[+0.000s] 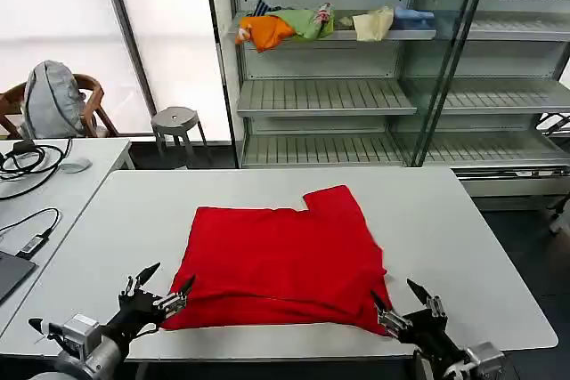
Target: Fold and organize the clothes.
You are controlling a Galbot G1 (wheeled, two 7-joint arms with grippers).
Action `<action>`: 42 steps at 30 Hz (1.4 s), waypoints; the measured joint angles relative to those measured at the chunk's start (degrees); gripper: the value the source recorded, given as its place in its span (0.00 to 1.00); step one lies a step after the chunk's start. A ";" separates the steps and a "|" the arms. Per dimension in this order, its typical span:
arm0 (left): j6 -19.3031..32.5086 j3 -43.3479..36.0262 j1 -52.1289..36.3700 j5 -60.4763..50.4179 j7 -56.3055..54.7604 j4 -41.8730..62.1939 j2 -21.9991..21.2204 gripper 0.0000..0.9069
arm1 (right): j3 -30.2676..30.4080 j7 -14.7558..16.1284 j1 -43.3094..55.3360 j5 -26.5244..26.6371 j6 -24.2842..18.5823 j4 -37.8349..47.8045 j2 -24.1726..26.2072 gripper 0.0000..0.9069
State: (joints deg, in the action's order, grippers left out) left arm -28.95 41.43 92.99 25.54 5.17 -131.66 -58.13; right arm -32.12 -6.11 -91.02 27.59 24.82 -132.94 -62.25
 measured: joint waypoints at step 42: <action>-0.15 -21.04 -41.44 3.71 0.75 37.55 2.72 1.00 | 17.85 -5.44 54.62 -8.90 4.61 54.14 -19.98 1.00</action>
State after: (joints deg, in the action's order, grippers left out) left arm -29.10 20.39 51.55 29.25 5.92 -94.10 -55.42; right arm -14.27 -11.55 -36.41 18.69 29.43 -78.80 -82.23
